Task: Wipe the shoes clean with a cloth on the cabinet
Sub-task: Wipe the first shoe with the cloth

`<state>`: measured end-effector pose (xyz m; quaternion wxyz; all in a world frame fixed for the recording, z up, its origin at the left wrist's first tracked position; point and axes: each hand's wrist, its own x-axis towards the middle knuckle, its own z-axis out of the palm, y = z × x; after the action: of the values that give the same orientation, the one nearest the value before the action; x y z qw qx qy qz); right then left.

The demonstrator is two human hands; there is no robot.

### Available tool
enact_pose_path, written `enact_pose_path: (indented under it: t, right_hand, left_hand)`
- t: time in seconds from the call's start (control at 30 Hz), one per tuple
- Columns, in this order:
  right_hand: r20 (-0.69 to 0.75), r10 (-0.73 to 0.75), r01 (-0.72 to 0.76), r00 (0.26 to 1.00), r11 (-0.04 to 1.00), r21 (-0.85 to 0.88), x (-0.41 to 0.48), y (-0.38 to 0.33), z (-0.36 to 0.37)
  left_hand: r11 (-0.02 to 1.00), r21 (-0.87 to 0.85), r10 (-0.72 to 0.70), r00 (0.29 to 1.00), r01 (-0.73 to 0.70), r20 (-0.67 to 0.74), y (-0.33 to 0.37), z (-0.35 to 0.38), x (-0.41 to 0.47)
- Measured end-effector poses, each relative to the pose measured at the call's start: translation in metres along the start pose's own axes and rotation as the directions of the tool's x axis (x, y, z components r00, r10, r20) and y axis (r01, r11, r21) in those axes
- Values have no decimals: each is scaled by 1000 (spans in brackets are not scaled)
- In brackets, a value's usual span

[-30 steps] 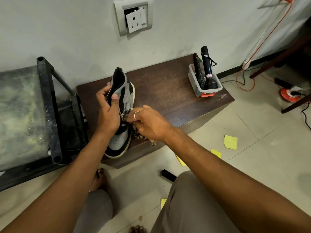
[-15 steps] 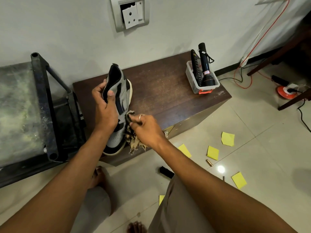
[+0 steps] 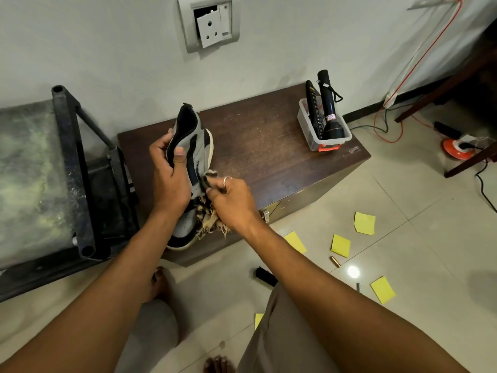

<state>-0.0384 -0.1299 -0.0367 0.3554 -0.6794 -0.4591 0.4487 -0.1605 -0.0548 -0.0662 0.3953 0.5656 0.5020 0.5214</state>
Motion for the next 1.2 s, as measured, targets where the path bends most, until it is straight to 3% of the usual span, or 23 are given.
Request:
enact_pose_path:
  t: [0.07, 0.13, 0.23, 0.3, 0.47, 0.63, 0.8, 1.03, 1.2]
  right_hand:
    - [108, 76, -79, 991, 997, 21, -13, 5, -8]
    - [125, 96, -96, 988, 995, -1, -14, 8, -15]
    - [-59, -3, 6, 998, 999, 52, 8, 3, -15]
    - [-179, -127, 128, 976, 992, -5, 27, -12, -12]
    - [-168, -276, 253, 946, 956, -150, 44, -24, 8]
    - [-55, -240, 223, 969, 950, -217, 33, -7, 1]
    - [-270, -183, 186, 945, 982, -17, 70, -18, -2]
    - [-47, -169, 163, 985, 982, -98, 75, -17, -9]
    - [-121, -201, 198, 972, 980, -33, 74, -5, -7]
  left_hand:
    - [1000, 6, -4, 1000, 4, 10, 2, 0, -1]
    - [1000, 13, -8, 1000, 8, 19, 3, 0, -2]
    - [1000, 17, -11, 999, 10, 33, 1, -1, -4]
    - [1000, 28, -8, 999, 7, 37, -1, -2, -3]
    - [999, 23, -24, 999, 23, 40, -4, -1, -2]
    - [999, 31, -18, 999, 17, 33, -2, 1, -3]
    - [999, 31, -29, 999, 28, 40, -2, -1, -3]
    - [1000, 13, -21, 1000, 21, 18, 2, 1, -2]
    - [999, 20, -39, 999, 38, 23, 1, 1, -3]
